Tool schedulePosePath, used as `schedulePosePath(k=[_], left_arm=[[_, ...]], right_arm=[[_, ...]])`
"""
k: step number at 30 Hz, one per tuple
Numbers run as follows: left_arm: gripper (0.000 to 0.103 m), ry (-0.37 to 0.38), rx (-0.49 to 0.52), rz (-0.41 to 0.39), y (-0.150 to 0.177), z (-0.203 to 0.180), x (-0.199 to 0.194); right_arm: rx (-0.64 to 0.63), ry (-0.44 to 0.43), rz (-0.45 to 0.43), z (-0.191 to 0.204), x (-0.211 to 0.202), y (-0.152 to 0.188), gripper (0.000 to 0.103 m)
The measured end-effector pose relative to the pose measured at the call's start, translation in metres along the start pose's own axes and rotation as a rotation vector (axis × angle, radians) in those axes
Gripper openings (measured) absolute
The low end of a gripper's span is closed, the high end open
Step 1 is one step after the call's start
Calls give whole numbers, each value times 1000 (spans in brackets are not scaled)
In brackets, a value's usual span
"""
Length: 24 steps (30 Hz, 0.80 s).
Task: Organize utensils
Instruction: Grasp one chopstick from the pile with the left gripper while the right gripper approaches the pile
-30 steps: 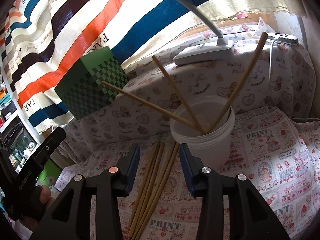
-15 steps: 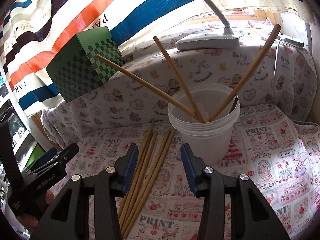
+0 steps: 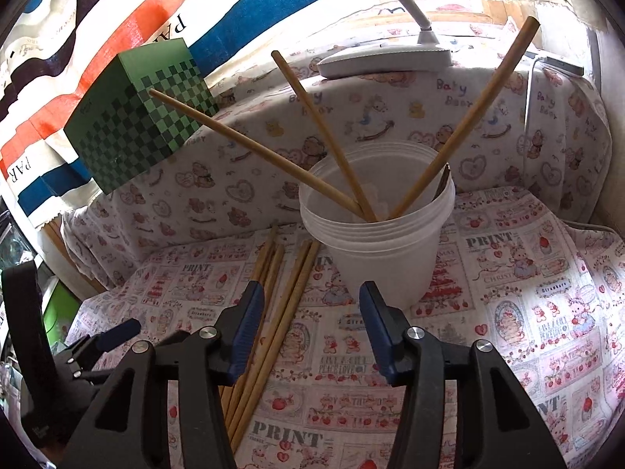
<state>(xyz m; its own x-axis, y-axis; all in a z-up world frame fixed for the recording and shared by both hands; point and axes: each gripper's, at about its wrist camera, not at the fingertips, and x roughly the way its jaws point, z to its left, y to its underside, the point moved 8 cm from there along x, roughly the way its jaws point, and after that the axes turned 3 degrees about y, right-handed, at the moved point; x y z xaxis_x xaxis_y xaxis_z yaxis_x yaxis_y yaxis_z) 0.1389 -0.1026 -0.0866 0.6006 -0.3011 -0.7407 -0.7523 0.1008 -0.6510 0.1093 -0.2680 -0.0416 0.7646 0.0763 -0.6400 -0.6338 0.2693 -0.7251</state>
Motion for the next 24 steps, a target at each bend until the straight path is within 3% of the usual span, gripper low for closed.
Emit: schedulePosePath(k=[4,6,16,19,24], left_arm=[[38,140,16,59,9,-21,3],[26,207,-12,95,12,-26,6],[19,193,20,159,27,-43,16],[6,180,45,146,25,-48,15],[5,173,20,84,17,-41,3]], right_arm=[[-2,7,11,-1,2,1,54],[-4,18,8,-2,3,1,54],[4,28,7,-4,3,0,54],[5,30,9,-5,3,0,54],[2,40,2,-6,2,-1,54]])
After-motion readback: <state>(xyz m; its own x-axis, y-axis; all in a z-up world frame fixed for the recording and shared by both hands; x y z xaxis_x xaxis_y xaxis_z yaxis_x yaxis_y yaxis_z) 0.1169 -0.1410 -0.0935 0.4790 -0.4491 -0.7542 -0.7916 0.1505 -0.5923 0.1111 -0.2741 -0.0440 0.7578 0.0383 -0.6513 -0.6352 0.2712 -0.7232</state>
